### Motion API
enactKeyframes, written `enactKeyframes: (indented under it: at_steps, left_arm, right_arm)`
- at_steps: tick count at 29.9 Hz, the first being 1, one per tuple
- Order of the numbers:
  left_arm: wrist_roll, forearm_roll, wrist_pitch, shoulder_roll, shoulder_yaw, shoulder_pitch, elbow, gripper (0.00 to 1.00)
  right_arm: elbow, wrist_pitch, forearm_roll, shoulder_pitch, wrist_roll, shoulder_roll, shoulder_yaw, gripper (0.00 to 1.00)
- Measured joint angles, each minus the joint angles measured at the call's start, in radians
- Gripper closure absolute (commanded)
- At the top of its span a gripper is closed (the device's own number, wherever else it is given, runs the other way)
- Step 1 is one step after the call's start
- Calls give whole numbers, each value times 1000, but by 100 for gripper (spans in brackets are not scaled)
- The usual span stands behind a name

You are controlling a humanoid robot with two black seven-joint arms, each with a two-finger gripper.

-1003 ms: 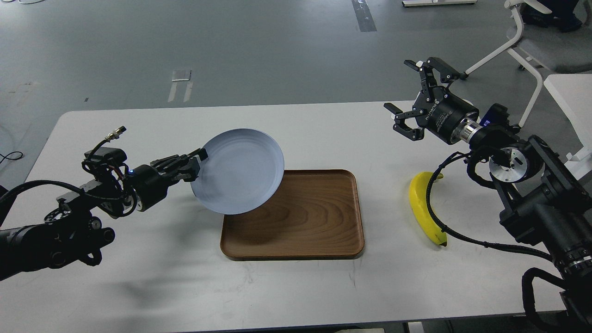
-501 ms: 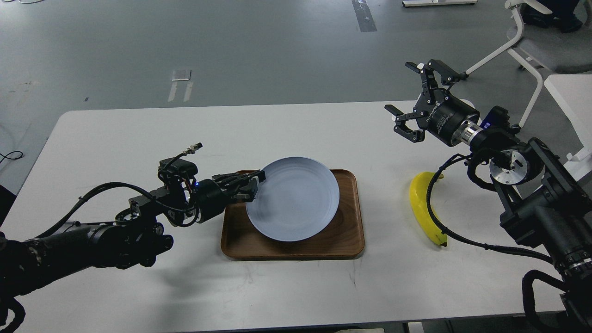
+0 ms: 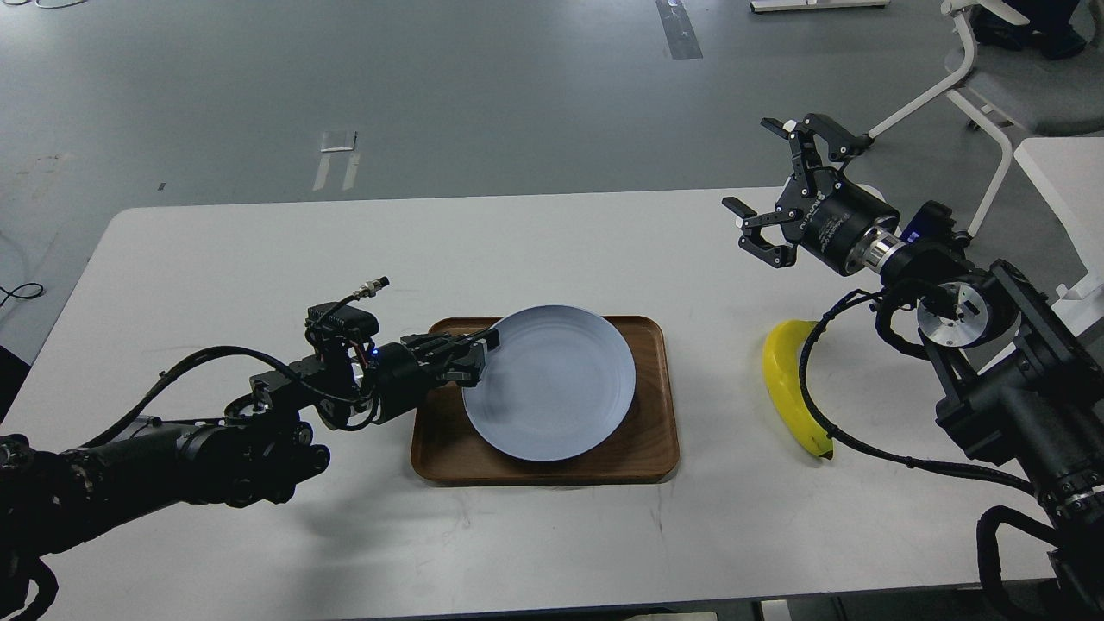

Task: Place banana on plate with both arms
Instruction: 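Lift the plate with the left gripper and set it on the wooden tray, then release the plate and raise the left gripper away from the tray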

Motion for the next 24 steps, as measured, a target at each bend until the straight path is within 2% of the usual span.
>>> enactKeyframes:
  at_steps: [3,4,6,9,12,18,21,23,24]
  left_arm:
    - [0,-2,0,0,0,7,-4,23]
    - [0,-4,0,0,0,8,-7,19]
    - [0,-12,0,0,-1,8,-10,2]
    - [0,-42,-3,5,-36,3,-16,2]
    - [0,-171,-14,7,-137,-6,-22,2]
    - [0,-513,-129,26,-250,-98,-13,2]
    - [0,-704,-186,52,-273,-159,-7,2]
    - [25,-850,-236,77,-317,-189,-7,2]
    - [61,-915,-260,88,-347,-197,-6,2]
  right_arm:
    - [0,0,0,0,0,0,0,0]
    - [0,0,0,0,0,0,0,0]
    - [0,0,0,0,0,1,0,0]
    - [0,0,0,0,0,0,2,0]
    - [3,0,-3,0,0,-6,-1,0]
    - [74,0,-58,4,0,-81,-81,0]
    - [140,0,-179,12,1,-153,-154,0]
    - [208,0,-309,18,2,-217,-216,0]
    - [242,0,-376,20,3,-248,-245,0]
